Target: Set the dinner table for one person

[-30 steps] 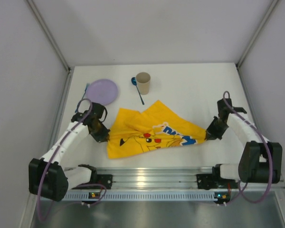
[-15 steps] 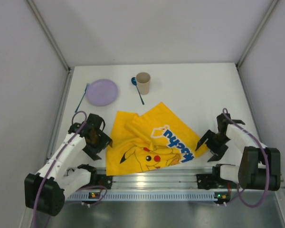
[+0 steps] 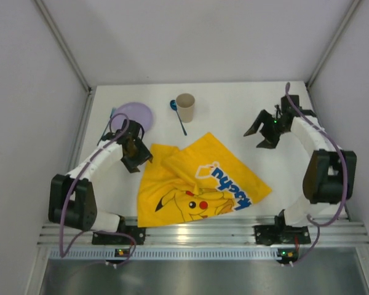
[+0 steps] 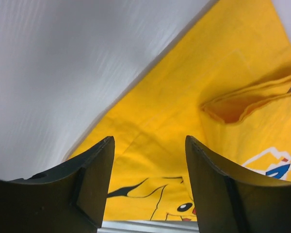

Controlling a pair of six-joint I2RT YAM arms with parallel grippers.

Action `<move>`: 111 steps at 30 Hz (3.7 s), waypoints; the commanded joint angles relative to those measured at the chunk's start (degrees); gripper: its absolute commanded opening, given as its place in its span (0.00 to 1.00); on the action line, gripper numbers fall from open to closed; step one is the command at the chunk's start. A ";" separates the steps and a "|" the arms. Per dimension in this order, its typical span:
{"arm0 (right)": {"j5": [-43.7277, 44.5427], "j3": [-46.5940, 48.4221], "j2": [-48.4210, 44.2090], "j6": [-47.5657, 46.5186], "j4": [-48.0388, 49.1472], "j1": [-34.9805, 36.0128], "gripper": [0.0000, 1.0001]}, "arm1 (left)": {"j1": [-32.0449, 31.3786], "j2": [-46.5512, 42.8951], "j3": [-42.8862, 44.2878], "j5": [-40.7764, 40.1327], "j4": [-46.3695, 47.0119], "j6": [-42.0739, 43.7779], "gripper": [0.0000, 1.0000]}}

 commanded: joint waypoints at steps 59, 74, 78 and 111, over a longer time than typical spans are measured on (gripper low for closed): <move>8.09 9.16 23.43 -5.44 5.13 2.09 0.00 | 7.87 22.03 17.74 -4.40 5.00 16.17 0.00; 10.30 16.36 27.46 -6.48 1.34 0.33 0.00 | 7.78 26.62 22.76 -5.81 1.92 15.56 0.00; 9.24 18.39 29.40 -7.90 -0.76 0.33 0.20 | 7.78 25.39 22.49 -5.98 1.39 15.03 0.16; 8.20 -10.08 -19.99 -8.95 -2.71 2.97 0.70 | 22.46 16.33 13.43 3.16 26.17 11.17 0.75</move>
